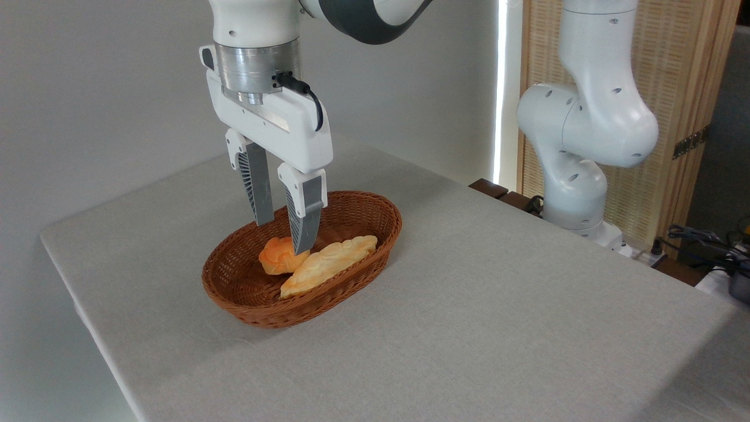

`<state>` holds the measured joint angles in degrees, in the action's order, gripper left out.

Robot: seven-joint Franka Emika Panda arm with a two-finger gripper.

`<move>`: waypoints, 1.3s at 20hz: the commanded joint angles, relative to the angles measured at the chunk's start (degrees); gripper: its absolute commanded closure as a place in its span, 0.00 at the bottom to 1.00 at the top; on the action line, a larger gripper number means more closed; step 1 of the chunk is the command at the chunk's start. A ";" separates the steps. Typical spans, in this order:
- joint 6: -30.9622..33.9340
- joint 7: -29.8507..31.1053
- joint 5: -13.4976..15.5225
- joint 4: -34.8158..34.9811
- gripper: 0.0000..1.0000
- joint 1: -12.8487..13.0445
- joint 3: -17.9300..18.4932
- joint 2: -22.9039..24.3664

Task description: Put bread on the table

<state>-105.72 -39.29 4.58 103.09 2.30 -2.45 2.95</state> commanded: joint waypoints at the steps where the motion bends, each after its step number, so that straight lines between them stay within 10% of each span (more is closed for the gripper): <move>1: 2.09 0.70 0.61 -1.32 0.00 0.16 0.43 -0.22; 26: 8.06 0.26 0.25 -1.32 0.00 0.24 -0.18 -0.31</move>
<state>-100.87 -39.29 4.58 102.92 2.33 -2.58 3.00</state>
